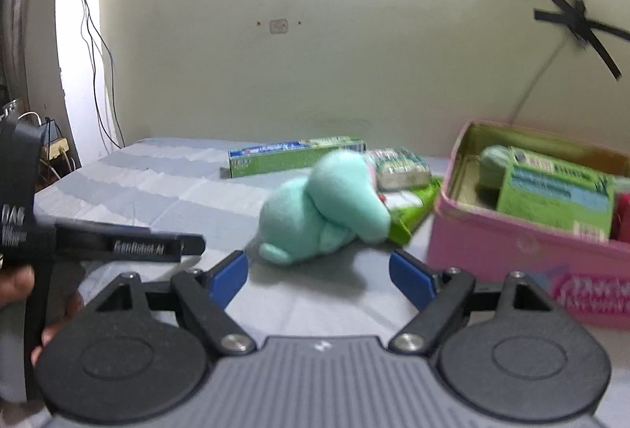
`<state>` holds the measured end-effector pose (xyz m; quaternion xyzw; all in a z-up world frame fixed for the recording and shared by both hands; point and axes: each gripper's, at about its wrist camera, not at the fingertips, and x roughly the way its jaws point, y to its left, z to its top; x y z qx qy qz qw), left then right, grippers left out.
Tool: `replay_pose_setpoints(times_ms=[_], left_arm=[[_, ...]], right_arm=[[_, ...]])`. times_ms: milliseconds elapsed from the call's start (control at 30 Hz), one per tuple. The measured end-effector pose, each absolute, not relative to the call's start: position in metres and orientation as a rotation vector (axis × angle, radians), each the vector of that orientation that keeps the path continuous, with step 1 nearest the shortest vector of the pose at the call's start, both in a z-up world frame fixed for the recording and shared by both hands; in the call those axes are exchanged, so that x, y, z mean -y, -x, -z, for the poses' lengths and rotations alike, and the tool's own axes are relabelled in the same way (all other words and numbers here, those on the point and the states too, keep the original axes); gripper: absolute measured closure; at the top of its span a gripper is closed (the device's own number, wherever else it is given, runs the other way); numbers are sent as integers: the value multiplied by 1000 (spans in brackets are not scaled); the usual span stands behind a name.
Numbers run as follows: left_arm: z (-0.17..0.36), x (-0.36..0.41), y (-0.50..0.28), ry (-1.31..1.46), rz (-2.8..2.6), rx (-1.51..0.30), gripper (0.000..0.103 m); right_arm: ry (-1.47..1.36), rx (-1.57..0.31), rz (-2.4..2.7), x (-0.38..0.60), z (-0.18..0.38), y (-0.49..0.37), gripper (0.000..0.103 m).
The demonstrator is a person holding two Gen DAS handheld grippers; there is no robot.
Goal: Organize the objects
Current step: 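Move both grippers to the mint plush toy on the bed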
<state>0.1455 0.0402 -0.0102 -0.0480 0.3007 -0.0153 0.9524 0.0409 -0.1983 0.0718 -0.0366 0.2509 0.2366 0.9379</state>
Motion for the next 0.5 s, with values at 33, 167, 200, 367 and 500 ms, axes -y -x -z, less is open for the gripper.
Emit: replay_pose_setpoints(times_ms=[33,167,200,367,500], left_arm=[[10,-42,-145,118,41,-603,26],[12,-47,-145,161,57,-589,26],[12,-49,-144,174,61,-586,26],[13,-51,-142,190,68,-577,26],[12,-55,-142,217,79,-571,26]], right_arm=[[88,-501,-480,194,-75,-45,21],[157,-470,-454,179,-86,-69,21],[176,-466,-440,175,-87,-77,21],[239,-506,-416,153,-79,-112,21],[158,-582,-468,152,-71,-126,39]])
